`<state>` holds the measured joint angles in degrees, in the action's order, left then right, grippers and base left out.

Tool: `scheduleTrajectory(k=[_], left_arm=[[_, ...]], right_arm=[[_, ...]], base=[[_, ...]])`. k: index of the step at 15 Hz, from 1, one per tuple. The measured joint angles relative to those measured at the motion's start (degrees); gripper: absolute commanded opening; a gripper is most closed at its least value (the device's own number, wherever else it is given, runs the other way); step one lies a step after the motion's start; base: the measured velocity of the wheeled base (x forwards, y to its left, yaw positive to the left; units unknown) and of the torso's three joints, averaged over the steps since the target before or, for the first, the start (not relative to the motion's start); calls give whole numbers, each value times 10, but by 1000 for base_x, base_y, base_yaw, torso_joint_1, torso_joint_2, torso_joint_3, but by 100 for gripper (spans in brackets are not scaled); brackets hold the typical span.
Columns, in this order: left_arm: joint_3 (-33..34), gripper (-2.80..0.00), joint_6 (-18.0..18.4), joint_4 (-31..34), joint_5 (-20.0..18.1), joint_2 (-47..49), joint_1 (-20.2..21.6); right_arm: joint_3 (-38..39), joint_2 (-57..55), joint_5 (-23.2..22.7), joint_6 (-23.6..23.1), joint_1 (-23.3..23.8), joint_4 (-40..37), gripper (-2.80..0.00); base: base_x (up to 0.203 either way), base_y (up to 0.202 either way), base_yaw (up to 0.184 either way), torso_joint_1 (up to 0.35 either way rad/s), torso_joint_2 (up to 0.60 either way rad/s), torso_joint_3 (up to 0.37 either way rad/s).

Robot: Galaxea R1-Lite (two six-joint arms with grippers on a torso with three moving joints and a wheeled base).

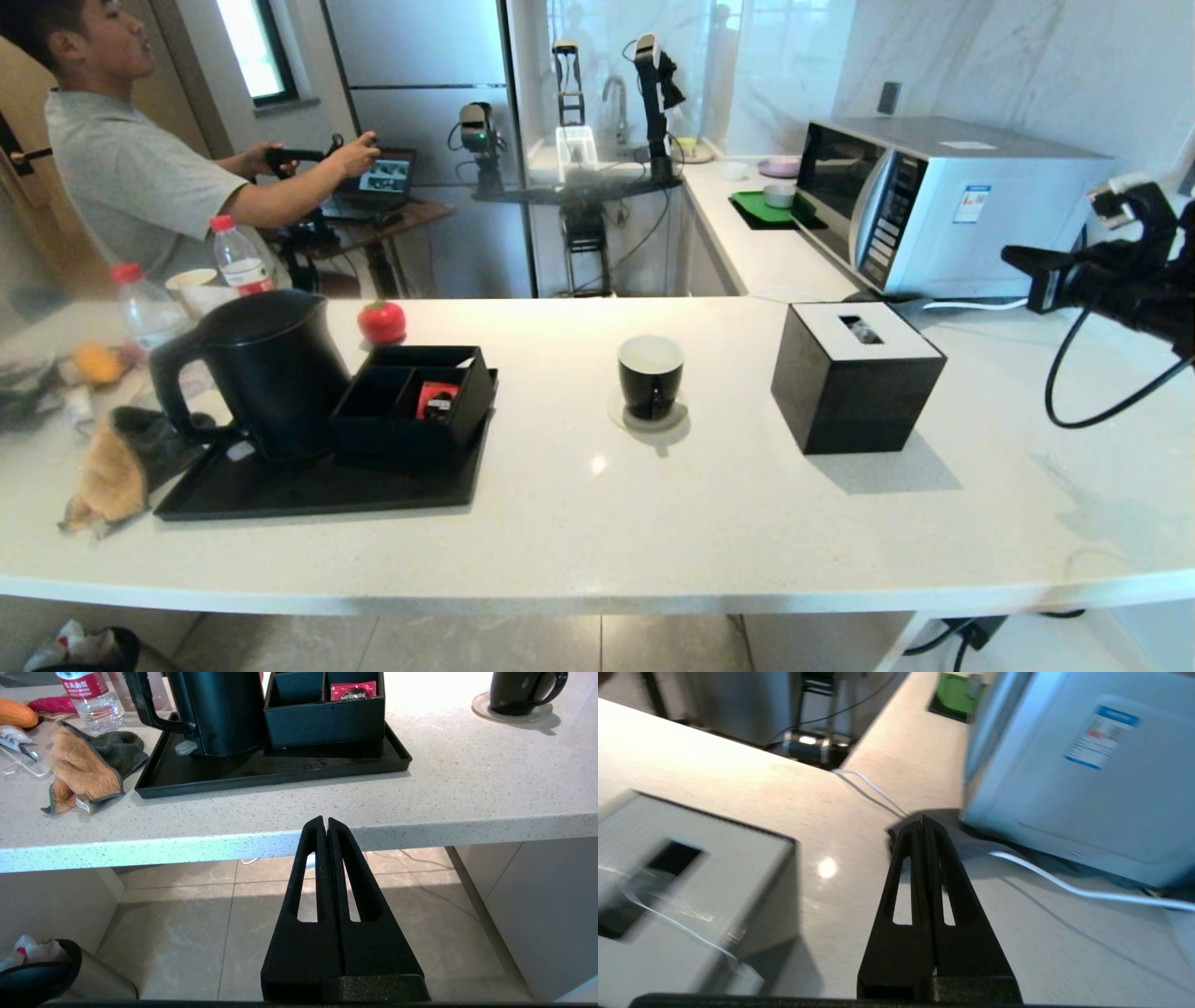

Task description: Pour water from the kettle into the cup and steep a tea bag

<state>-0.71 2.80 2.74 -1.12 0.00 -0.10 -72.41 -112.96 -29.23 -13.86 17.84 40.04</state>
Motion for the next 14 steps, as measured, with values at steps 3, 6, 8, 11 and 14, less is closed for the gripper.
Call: scheduleTrajectory(k=[3,6,8,11,14], left_arm=[[0,-280,0,0,0,0,0],[0,-280,0,0,0,0,0],[0,-280,0,0,0,0,0],[0,-280,0,0,0,0,0],[0,-280,0,0,0,0,0]], right_arm=[[-114,20,2,10,-37,-174,-280],[-242,28,2,24,-62,-346,-280],[-330,25,2,35,-76,-471,-280],[-384,14,2,49,-106,-624,-280],[-389,7,2,100,-137,-679,-280]], base=[[0,0,0,0,0,0],[0,0,0,0,0,0],[0,0,0,0,0,0],[0,0,0,0,0,0],[0,0,0,0,0,0]])
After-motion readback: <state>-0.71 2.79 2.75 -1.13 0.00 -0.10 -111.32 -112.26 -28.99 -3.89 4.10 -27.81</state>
